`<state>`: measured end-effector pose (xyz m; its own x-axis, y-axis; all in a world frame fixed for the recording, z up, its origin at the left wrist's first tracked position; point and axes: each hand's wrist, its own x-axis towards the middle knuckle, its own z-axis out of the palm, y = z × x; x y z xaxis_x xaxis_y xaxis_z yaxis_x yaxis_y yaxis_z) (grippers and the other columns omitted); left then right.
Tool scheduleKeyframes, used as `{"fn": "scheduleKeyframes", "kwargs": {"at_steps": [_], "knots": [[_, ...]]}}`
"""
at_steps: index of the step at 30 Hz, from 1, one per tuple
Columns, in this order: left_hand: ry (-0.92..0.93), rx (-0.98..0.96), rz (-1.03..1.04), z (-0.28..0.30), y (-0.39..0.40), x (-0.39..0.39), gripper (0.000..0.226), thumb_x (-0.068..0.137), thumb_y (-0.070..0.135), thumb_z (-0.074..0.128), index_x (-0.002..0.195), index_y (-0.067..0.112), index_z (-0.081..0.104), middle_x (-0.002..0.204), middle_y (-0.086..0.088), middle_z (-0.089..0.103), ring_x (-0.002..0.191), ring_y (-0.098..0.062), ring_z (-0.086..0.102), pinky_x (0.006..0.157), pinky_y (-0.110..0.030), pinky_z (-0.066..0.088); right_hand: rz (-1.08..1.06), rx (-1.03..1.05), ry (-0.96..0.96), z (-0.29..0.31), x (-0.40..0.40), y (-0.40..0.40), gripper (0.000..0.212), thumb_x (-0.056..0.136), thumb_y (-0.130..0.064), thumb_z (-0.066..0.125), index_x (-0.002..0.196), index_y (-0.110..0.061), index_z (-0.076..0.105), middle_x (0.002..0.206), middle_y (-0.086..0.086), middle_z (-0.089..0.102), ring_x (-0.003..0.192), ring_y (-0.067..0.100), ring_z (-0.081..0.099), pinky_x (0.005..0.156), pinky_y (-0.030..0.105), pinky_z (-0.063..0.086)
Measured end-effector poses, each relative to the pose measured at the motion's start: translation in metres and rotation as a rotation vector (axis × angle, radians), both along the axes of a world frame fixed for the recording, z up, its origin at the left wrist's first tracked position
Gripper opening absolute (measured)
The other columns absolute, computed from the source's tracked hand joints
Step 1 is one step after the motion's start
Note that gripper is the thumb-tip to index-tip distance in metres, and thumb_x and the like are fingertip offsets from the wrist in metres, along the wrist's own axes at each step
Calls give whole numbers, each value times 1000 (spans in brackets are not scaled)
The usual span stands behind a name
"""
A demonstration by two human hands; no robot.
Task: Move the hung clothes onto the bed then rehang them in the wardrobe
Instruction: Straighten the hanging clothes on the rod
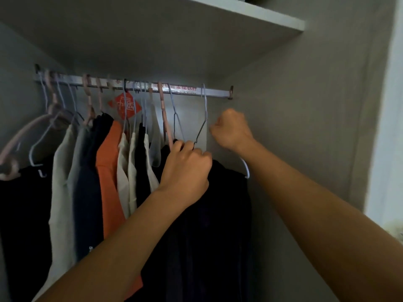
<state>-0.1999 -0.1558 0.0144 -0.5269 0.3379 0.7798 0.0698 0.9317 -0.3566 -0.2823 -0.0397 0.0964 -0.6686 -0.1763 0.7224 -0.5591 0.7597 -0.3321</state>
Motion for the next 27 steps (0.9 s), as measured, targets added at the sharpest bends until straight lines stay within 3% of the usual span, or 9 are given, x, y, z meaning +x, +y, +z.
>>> {"fn": "scheduleKeyframes", "kwargs": {"at_steps": [3,7,11,18,27], "knots": [[5,15,18,9,-1,-1,18,60,-2,62,68,13,55,62,-5,58,74,-28,54,71,-34,28,43,-7,42,18,-14,-19,41,89,-14,57,55,-11,35,59,4,39,66,24,49,56,27,33],[25,7,11,16,-3,-2,25,51,-8,63,63,12,54,54,-3,52,63,-26,52,67,-33,28,56,-25,78,39,-36,-40,42,90,-16,58,56,-11,35,59,4,41,59,22,47,55,28,36],[6,6,11,15,0,-5,22,65,-6,58,69,15,51,66,-2,57,75,-24,52,73,-33,24,57,-24,69,49,-59,-55,38,89,-16,59,59,-12,37,60,4,43,57,19,47,44,24,31],[3,56,-1,15,-3,-13,20,56,-5,66,62,14,62,56,1,55,66,-23,53,68,-33,33,94,-44,45,51,-86,-76,36,88,-16,60,60,-14,38,61,3,44,71,27,57,58,30,42],[82,209,-62,14,3,-26,14,61,-1,70,64,11,65,57,-2,56,63,-23,55,58,-34,44,122,-69,-28,22,-96,-82,34,86,-16,57,60,-13,36,64,3,42,70,27,54,55,26,35]]}}
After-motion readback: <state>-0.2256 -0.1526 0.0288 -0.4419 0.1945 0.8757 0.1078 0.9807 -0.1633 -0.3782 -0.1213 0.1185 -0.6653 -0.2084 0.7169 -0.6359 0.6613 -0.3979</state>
